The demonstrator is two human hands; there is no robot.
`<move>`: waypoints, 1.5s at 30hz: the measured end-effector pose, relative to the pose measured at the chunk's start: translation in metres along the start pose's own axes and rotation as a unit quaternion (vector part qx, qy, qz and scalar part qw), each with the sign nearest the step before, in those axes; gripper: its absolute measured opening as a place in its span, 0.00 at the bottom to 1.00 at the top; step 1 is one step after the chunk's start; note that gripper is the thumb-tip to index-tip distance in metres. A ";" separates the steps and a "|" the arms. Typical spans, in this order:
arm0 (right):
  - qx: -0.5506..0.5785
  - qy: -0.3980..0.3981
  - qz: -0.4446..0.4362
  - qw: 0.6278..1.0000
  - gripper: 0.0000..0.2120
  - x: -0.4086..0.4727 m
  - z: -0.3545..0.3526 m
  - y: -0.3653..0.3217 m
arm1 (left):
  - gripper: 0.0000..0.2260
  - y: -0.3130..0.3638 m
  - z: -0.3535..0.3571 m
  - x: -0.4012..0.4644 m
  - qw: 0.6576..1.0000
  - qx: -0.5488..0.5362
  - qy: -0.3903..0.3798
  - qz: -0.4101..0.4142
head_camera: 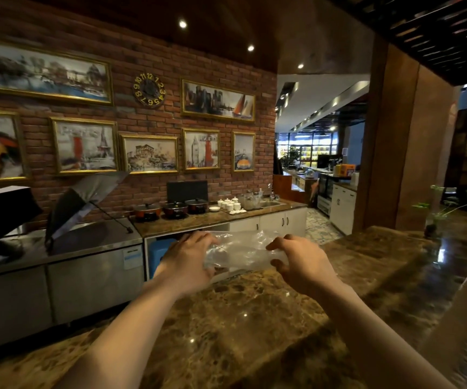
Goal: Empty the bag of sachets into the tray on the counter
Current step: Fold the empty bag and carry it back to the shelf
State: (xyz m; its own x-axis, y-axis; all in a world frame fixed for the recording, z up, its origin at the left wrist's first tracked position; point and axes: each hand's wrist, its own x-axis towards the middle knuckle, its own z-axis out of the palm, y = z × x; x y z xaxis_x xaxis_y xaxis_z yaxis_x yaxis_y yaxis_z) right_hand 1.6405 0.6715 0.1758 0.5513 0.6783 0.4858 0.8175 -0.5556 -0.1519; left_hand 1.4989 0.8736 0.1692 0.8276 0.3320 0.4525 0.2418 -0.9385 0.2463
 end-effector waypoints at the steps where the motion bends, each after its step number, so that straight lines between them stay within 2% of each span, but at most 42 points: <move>1: 0.005 -0.007 -0.009 1.000 0.17 0.003 0.005 -0.004 | 0.27 -0.006 -0.001 -0.004 1.000 0.005 -0.003 -0.009; 7: 0.061 -0.028 -0.065 0.996 0.18 0.026 0.042 -0.044 | 0.26 -0.052 -0.016 -0.040 0.994 0.061 0.004 -0.091; 14: 0.163 -0.060 -0.169 0.970 0.15 0.038 0.089 -0.139 | 0.26 -0.112 -0.060 -0.126 0.969 0.130 0.014 -0.210; 24: 0.230 -0.087 -0.347 0.905 0.15 -0.006 0.086 -0.361 | 0.28 -0.148 -0.184 -0.321 0.890 0.195 0.106 -0.398; 28: 0.257 -0.072 -0.423 0.866 0.15 -0.056 0.062 -0.465 | 0.28 -0.146 -0.242 -0.426 0.853 0.214 0.157 -0.449; 31: 0.280 -0.091 -0.497 0.816 0.16 -0.104 0.041 -0.547 | 0.27 -0.139 -0.286 -0.515 0.822 0.264 0.164 -0.477; 36: 0.306 -0.091 -0.562 0.763 0.16 -0.180 0.020 -0.648 | 0.27 -0.118 -0.332 -0.625 0.766 0.293 0.188 -0.540; 39: 0.319 -0.097 -0.598 0.728 0.16 -0.238 0.002 -0.704 | 0.28 -0.090 -0.356 -0.692 0.718 0.322 0.180 -0.590; 43: 0.372 -0.101 -0.649 0.656 0.15 -0.317 -0.023 -0.764 | 0.28 -0.042 -0.384 -0.771 0.655 0.344 0.191 -0.645; 45: 0.381 -0.108 -0.666 0.632 0.15 -0.349 -0.035 -0.784 | 0.28 -0.020 -0.391 -0.796 0.626 0.361 0.197 -0.662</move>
State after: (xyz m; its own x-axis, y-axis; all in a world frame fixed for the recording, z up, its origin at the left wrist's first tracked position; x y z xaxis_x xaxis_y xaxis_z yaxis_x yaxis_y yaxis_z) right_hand 0.8015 0.8531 0.1555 -0.7686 0.3961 0.5024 0.3785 0.9146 -0.1421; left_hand 0.6370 0.6650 0.1392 -0.4956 0.7288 0.4725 0.8681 0.4336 0.2418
